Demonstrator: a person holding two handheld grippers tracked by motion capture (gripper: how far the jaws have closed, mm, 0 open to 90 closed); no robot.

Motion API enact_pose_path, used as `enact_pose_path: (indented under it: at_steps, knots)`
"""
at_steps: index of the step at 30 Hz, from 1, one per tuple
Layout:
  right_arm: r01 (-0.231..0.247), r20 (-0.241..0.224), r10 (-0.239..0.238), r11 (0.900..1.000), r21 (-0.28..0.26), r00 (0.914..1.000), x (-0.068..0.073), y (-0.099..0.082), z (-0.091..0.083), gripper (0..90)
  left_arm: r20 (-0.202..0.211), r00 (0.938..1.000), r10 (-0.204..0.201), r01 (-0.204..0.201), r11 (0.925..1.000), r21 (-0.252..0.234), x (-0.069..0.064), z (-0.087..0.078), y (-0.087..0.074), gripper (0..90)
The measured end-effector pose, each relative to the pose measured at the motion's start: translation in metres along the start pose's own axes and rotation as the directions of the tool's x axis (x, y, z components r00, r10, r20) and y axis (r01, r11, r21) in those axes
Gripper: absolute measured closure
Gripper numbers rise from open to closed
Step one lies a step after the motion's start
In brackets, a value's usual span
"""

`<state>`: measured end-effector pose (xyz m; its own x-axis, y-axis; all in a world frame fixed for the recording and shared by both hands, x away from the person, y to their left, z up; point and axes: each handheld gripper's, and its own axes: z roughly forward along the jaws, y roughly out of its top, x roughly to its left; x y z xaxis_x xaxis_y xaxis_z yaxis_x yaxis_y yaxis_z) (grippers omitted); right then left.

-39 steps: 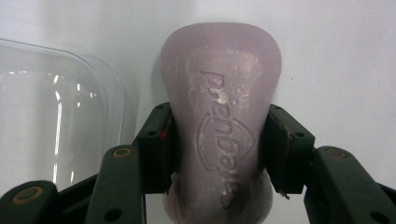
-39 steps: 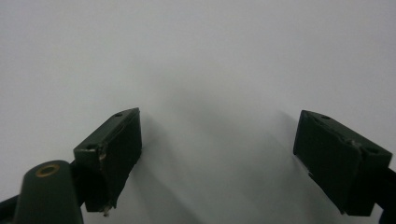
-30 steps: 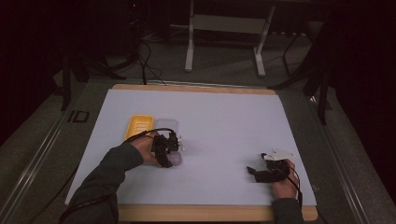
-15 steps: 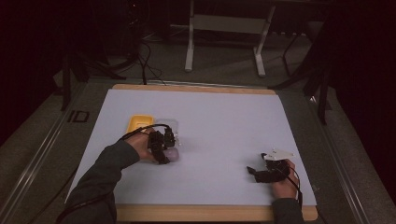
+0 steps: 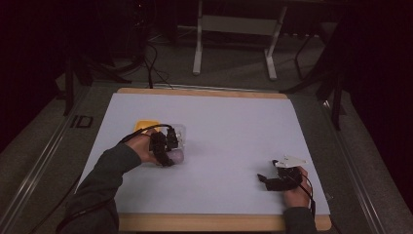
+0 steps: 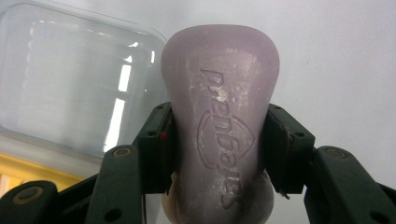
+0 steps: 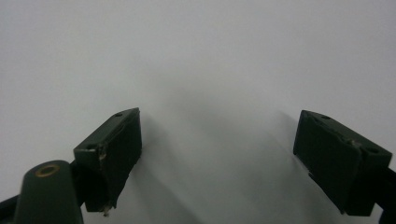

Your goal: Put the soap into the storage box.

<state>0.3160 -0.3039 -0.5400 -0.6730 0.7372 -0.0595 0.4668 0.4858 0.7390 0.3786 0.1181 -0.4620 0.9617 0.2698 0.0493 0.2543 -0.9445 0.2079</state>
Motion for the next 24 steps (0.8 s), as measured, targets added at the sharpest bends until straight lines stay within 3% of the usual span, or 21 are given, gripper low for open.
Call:
enact_pose_path:
  at_steps: [12,24]
  knots:
    - [0.000,0.000,0.000,1.0000,0.000,1.0000,0.000,0.000,0.000,15.0,-0.030,0.9994,-0.015,0.014,0.9999,-0.007,0.008,-0.011,-0.005,49.8]
    - [0.001,0.000,-0.001,1.0000,0.000,1.0000,0.000,0.000,0.000,15.0,-0.049,0.9968,-0.062,0.061,0.9976,-0.032,0.018,-0.017,-0.012,49.8]
